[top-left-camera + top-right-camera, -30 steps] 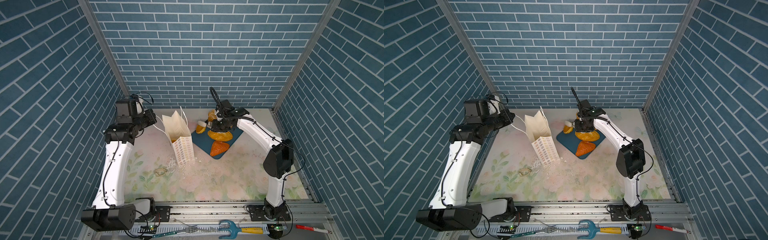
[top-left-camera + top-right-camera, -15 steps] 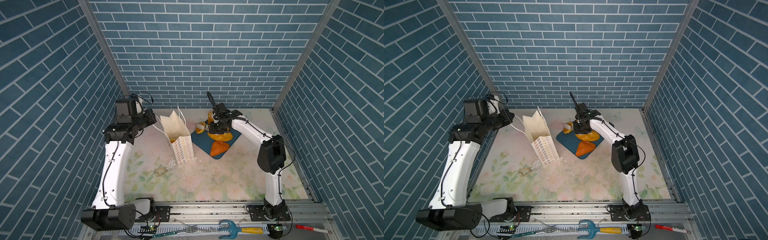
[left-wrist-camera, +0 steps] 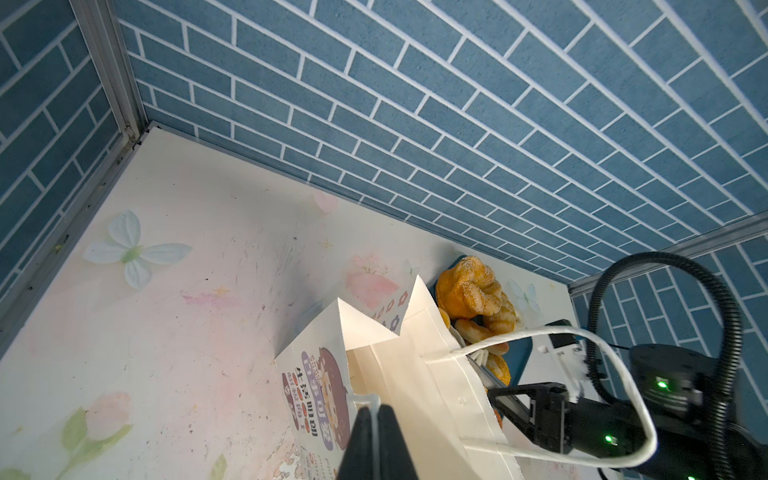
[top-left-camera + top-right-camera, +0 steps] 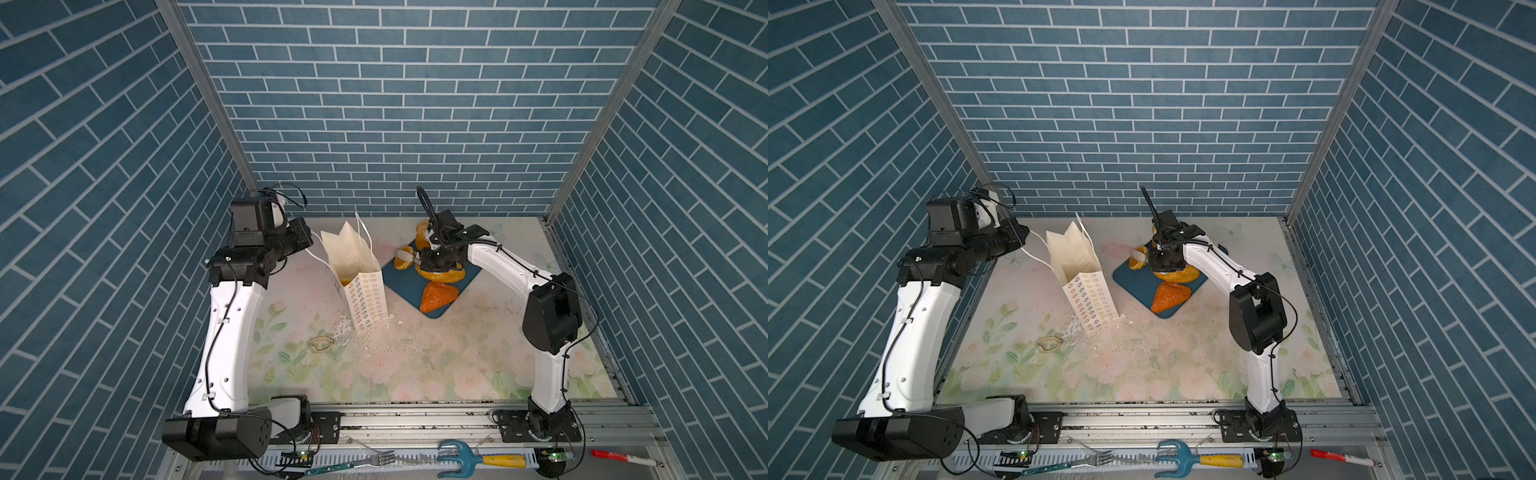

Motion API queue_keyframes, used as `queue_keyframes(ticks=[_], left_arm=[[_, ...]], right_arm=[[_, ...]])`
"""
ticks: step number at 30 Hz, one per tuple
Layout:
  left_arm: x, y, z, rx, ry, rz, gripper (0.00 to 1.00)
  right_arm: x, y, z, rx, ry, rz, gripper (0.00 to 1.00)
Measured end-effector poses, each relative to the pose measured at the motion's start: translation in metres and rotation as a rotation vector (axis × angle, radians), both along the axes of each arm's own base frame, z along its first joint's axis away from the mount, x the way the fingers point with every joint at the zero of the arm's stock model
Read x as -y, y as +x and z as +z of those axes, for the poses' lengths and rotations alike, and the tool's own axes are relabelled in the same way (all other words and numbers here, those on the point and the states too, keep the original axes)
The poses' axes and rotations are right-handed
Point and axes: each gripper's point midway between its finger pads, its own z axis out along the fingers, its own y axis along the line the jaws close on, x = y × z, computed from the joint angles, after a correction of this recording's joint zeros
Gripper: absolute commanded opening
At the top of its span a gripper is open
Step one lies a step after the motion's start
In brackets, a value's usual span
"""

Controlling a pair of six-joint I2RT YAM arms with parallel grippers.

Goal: Place the fake bread into the paper bag
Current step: 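Carry the yellow pastry in the tongs over the open paper bag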

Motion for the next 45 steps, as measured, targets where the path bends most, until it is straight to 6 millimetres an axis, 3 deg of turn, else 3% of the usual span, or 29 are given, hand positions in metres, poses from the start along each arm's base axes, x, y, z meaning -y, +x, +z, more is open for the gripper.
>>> queue_keyframes(ticks=[4, 9, 17, 22, 29, 32, 36, 45], left_arm=[[0.000, 0.000, 0.000, 0.001, 0.002, -0.003, 0.28], [0.001, 0.000, 0.000, 0.001, -0.001, -0.003, 0.41], [0.001, -0.005, 0.003, 0.009, -0.003, -0.001, 0.52], [0.001, -0.007, 0.005, 0.018, -0.002, -0.001, 0.54], [0.001, -0.007, 0.005, 0.017, -0.002, -0.002, 0.54], [0.001, -0.007, 0.004, 0.013, -0.004, -0.002, 0.50], [0.001, -0.007, 0.003, 0.012, -0.006, -0.004, 0.40], [0.003, -0.008, -0.005, -0.010, -0.014, -0.010, 0.21]], right_arm=[[0.017, -0.014, 0.041, 0.075, 0.006, 0.003, 0.24], [0.036, -0.030, 0.117, 0.247, 0.056, 0.009, 0.24], [0.058, -0.055, 0.191, 0.417, 0.089, 0.039, 0.23], [0.053, -0.069, 0.240, 0.540, 0.114, 0.103, 0.23], [0.017, -0.119, 0.310, 0.733, 0.173, 0.315, 0.24], [0.000, -0.140, 0.317, 0.772, 0.182, 0.410, 0.24], [-0.021, -0.157, 0.309, 0.779, 0.170, 0.512, 0.24], [-0.056, -0.160, 0.272, 0.747, 0.078, 0.625, 0.24]])
